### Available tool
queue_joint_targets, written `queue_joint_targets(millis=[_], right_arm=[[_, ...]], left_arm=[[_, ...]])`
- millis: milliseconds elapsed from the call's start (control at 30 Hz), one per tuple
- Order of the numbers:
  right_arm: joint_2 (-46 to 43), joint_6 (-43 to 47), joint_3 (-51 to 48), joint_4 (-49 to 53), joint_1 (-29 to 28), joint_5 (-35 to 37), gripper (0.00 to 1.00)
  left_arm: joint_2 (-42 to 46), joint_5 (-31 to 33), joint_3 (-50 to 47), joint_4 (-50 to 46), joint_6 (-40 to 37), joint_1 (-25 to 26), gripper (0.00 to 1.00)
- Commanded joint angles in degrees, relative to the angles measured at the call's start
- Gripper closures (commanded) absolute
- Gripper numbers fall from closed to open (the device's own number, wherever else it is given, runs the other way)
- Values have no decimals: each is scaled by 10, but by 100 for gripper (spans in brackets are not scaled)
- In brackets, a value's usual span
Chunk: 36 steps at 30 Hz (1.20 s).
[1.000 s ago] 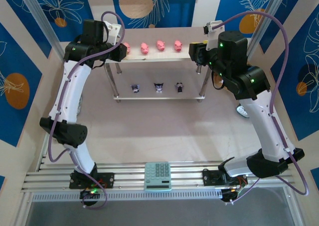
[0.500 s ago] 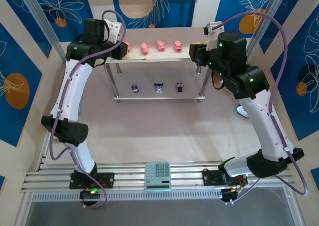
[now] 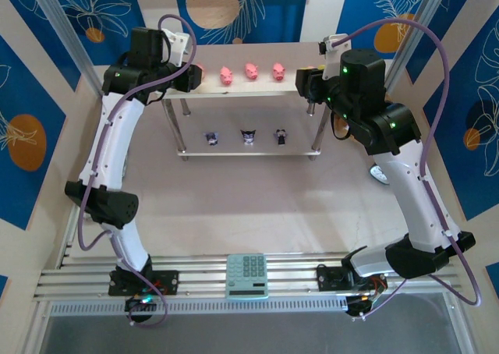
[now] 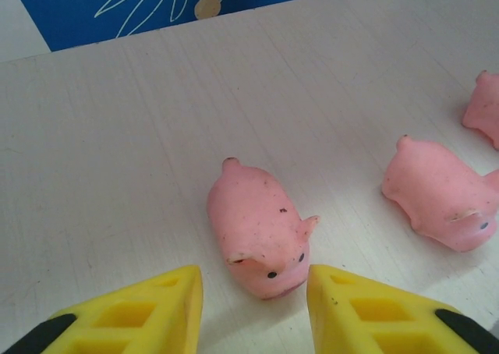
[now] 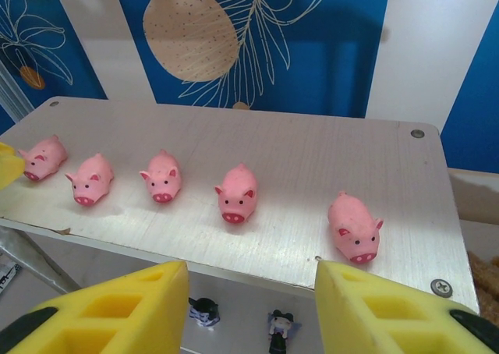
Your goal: Place and organize the plastic toys onto the shelf
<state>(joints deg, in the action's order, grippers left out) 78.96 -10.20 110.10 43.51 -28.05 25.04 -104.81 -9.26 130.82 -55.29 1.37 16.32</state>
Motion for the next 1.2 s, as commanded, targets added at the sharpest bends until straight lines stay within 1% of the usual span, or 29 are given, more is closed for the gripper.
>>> queue_joint_targets(millis=[0, 67, 133, 233, 300, 367, 467, 600, 700, 900, 1167], right_arm=[[6, -6, 12, 9, 4, -8, 56], [16, -11, 24, 25, 3, -37, 63], [30, -14, 38, 37, -7, -59, 67], [55, -7, 63, 47, -32, -67, 70], [75, 1, 86, 53, -51, -71, 72], [103, 10, 117, 64, -67, -72, 73], [157, 16, 183, 97, -80, -99, 77], [240, 25, 286, 153, -102, -108, 78], [283, 27, 335, 169, -114, -106, 79], [331, 19, 367, 170, -120, -111, 79], [366, 13, 389, 170, -121, -109, 79]], left_arm=[[37, 6, 15, 5, -2, 4, 61], [46, 6, 12, 5, -2, 4, 62], [57, 6, 10, 7, -1, 5, 66], [70, -7, 10, 9, 3, 4, 76], [73, -26, 10, 8, 9, 6, 78], [67, -45, 18, -2, 9, 17, 78], [54, -35, 30, -26, -1, 37, 78], [64, -22, 16, -14, -1, 39, 79], [72, -23, 17, -10, -3, 39, 78], [86, -13, 17, -25, -15, 36, 78], [106, -4, 6, -33, -29, 28, 76]])
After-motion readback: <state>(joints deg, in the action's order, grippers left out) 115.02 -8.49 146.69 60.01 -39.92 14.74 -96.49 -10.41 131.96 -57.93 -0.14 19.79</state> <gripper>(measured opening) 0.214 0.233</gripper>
